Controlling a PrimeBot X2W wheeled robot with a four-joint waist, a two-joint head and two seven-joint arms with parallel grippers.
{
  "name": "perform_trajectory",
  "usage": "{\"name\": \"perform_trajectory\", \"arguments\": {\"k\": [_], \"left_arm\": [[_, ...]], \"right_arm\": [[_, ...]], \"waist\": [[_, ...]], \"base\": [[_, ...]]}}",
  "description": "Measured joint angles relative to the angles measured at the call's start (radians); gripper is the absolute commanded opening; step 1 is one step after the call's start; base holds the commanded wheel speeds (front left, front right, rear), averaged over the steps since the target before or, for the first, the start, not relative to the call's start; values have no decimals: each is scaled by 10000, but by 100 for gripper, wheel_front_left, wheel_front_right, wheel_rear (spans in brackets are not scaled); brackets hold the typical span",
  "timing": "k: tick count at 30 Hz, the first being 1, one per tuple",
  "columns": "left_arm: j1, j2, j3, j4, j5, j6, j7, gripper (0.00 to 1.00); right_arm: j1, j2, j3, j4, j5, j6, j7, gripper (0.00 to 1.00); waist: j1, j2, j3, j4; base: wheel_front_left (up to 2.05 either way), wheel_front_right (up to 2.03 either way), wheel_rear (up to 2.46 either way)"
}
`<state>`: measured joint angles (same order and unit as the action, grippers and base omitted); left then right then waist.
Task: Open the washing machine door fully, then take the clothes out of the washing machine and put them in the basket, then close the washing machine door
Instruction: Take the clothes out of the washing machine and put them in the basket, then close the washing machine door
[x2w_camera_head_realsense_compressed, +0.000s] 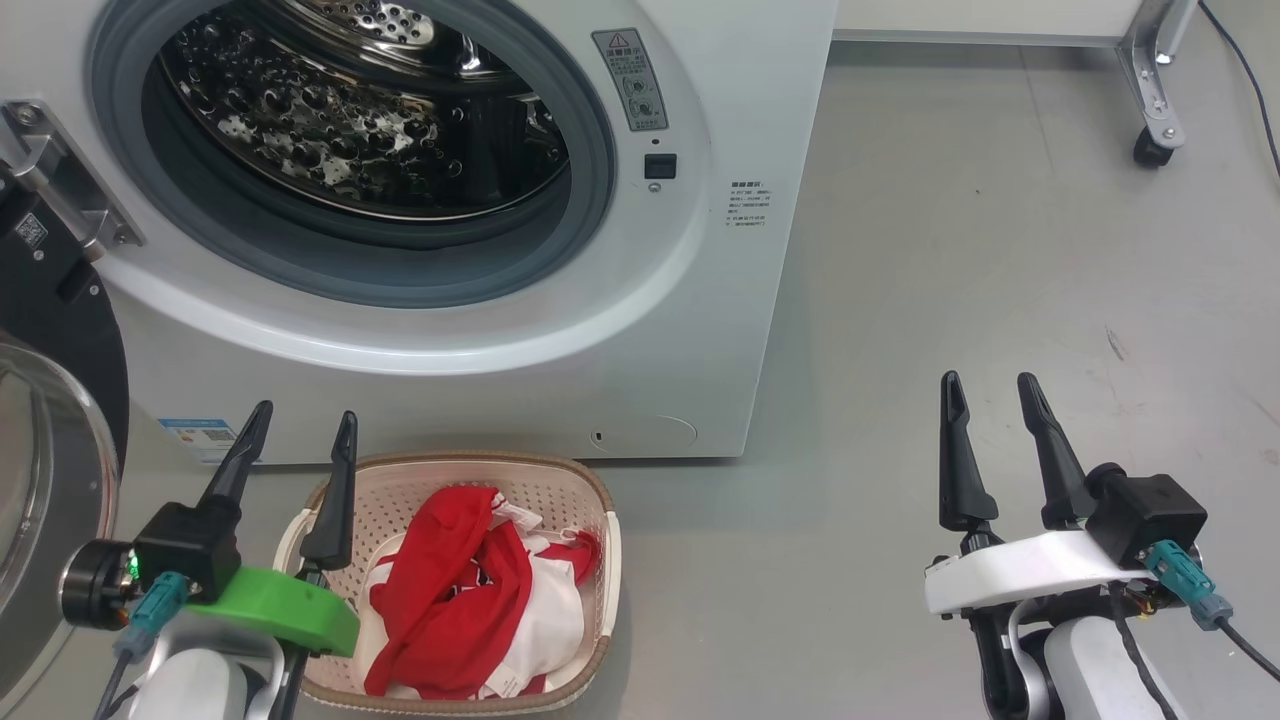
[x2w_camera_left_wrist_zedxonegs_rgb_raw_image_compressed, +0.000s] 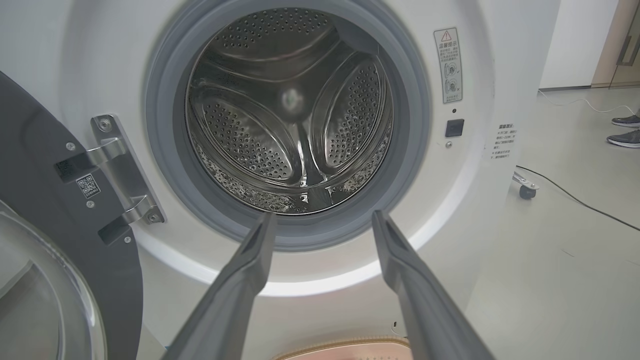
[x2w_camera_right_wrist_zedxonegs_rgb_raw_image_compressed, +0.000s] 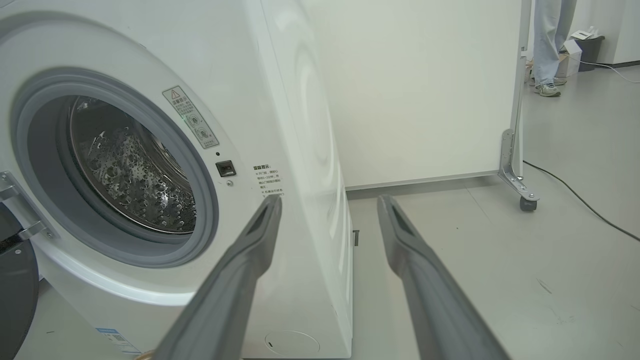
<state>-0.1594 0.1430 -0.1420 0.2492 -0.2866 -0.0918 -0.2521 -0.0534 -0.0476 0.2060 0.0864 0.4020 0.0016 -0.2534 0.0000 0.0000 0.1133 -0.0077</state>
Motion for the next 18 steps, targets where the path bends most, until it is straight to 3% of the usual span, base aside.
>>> {"name": "perform_trajectory", "arguments": {"k": [18], "left_arm": [[407, -75, 130, -339, 184, -2, 0, 100]], "right_arm": [[8, 4, -33, -2, -84, 77, 0, 100]], "waist": [[0, 0, 25, -11]], "base": [[0, 0, 0]]}}
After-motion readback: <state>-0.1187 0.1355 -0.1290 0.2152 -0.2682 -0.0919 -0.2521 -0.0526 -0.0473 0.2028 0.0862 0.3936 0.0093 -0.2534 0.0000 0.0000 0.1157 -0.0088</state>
